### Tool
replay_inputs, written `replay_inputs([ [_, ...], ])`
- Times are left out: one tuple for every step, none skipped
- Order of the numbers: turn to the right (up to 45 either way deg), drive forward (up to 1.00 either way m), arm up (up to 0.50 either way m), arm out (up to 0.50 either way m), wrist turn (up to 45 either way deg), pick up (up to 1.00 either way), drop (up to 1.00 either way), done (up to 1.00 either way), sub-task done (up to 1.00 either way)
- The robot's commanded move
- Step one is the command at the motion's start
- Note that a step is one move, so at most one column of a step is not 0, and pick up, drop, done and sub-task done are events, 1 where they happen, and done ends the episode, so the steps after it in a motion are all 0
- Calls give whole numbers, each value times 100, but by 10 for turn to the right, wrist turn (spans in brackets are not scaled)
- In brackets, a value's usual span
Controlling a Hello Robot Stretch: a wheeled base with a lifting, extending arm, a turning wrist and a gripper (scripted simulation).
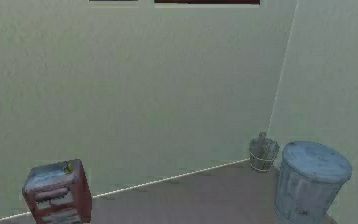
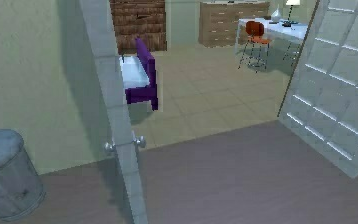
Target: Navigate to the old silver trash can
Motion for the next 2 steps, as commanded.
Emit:
replay_inputs([
  [0,5,0,0,0,0,0,0,0],
  [390,0,0,0,0,0,0,0,0],
])
